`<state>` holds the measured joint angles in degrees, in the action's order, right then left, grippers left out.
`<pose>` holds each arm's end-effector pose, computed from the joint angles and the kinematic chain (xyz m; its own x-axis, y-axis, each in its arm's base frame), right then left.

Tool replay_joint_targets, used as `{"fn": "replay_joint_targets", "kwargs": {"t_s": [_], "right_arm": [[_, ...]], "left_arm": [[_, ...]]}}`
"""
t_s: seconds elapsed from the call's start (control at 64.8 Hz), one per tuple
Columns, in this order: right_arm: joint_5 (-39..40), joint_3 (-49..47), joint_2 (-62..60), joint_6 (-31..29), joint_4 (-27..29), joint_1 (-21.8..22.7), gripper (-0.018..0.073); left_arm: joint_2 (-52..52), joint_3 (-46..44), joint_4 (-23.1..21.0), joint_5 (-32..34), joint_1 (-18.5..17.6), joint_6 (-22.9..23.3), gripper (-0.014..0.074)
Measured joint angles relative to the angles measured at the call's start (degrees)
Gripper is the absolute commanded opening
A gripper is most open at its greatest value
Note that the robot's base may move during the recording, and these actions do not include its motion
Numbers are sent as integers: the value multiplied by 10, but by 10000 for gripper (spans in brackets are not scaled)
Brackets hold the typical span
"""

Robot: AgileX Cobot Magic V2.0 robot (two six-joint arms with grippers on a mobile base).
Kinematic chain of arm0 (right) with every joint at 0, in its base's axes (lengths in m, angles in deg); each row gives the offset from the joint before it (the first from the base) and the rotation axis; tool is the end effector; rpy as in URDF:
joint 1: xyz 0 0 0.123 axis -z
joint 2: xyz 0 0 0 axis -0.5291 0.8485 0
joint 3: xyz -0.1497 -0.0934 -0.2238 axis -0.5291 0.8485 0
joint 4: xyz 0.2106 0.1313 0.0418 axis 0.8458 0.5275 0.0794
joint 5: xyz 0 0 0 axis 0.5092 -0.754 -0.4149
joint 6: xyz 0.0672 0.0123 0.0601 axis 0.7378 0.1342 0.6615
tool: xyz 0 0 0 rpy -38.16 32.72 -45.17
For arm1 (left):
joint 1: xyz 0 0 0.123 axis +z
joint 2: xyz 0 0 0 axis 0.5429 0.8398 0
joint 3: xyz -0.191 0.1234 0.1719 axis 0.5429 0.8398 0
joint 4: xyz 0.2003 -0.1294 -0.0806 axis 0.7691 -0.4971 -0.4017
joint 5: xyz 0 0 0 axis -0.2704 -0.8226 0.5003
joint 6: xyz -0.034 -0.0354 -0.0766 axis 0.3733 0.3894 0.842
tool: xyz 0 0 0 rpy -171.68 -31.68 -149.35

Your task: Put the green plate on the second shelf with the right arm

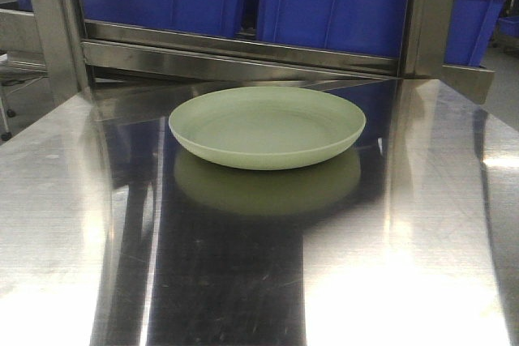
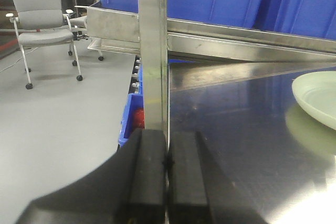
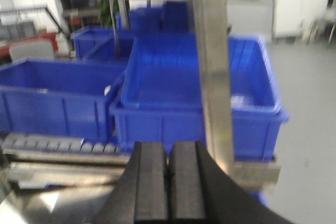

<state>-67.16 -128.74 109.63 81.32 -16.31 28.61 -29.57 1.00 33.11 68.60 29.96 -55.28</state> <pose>0.1595 0.0149 0.4824 -0.0514 0.1934 -0.9798 -0.1121 0.9737 0.1981 0.0562 -0.0028 0.1998 -0.0405 0.0097 -0.9991 0.0512 0.9987 0.0076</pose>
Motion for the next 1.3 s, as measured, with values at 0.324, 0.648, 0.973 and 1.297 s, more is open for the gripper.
{"fn": "replay_joint_targets", "kwargs": {"t_s": [0.324,0.648,0.973,1.297], "right_arm": [[-309,-230,348,-22,37,-36,80],[-460,-400,610,-28,94,-50,464],[-461,-418,682,-30,147,-51,464],[-457,-400,713,-30,154,-56,462]], "left_arm": [[0,0,0,0,0,0,130],[0,0,0,0,0,0,130],[0,0,0,0,0,0,130],[0,0,0,0,0,0,130]]}}
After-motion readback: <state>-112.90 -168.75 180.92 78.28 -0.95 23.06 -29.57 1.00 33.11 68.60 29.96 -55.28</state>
